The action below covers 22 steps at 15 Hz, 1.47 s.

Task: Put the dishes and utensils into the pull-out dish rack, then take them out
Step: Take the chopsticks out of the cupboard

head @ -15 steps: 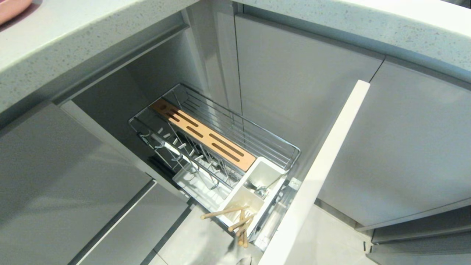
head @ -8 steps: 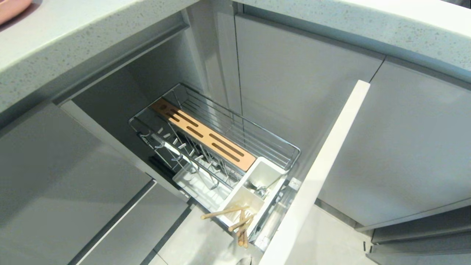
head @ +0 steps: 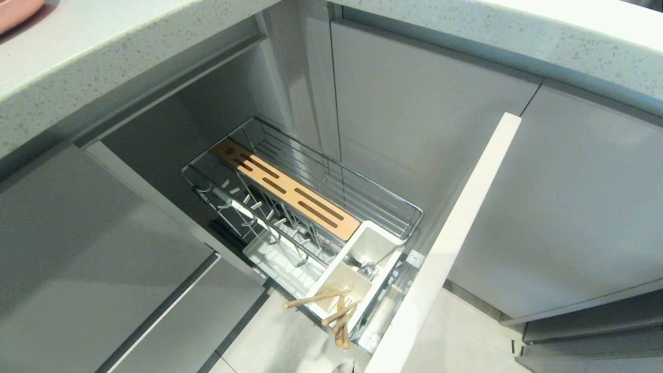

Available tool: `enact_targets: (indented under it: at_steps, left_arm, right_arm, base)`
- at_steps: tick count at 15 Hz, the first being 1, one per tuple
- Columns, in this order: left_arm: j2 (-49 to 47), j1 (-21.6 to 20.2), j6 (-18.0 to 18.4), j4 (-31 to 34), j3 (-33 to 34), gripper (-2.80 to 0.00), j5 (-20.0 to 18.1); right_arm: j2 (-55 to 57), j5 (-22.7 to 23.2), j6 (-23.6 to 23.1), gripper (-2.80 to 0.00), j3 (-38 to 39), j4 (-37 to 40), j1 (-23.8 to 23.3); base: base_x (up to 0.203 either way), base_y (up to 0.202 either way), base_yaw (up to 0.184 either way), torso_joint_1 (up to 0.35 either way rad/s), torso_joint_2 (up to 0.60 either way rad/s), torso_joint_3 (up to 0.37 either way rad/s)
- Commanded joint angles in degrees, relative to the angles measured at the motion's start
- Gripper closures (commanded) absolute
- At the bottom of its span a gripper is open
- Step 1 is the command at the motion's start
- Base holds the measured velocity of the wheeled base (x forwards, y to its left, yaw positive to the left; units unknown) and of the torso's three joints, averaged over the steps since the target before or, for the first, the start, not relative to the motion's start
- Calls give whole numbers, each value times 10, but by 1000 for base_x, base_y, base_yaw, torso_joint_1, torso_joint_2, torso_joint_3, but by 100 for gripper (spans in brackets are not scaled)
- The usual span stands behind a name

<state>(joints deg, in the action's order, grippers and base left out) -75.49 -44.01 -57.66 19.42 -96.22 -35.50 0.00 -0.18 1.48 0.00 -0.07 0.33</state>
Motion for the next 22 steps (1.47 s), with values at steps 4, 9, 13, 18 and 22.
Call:
enact_targets:
  at_steps: [4,9,13,18,22]
  left_arm:
    - [-20,1,-10,1,-13,0,-14]
    - [-25,1,-13,2,-17,0,-31]
    - [-26,2,-13,3,-17,-280,-33]
    - [-19,4,-29,7,-23,-280,-34]
    - [-6,8,-36,8,-24,-280,-34]
  right_arm:
    - [0,0,0,0,1,0,0]
    - [0,0,0,0,1,0,0]
    - [0,0,0,0,1,0,0]
    - [0,0,0,0,1,0,0]
    - [0,0,0,0,1,0,0]
  base:
    - [0,0,0,0,0,0]
    - [0,0,0,0,0,0]
    - [0,0,0,0,0,0]
    - [0,0,0,0,0,0]
    - [0,0,0,0,0,0]
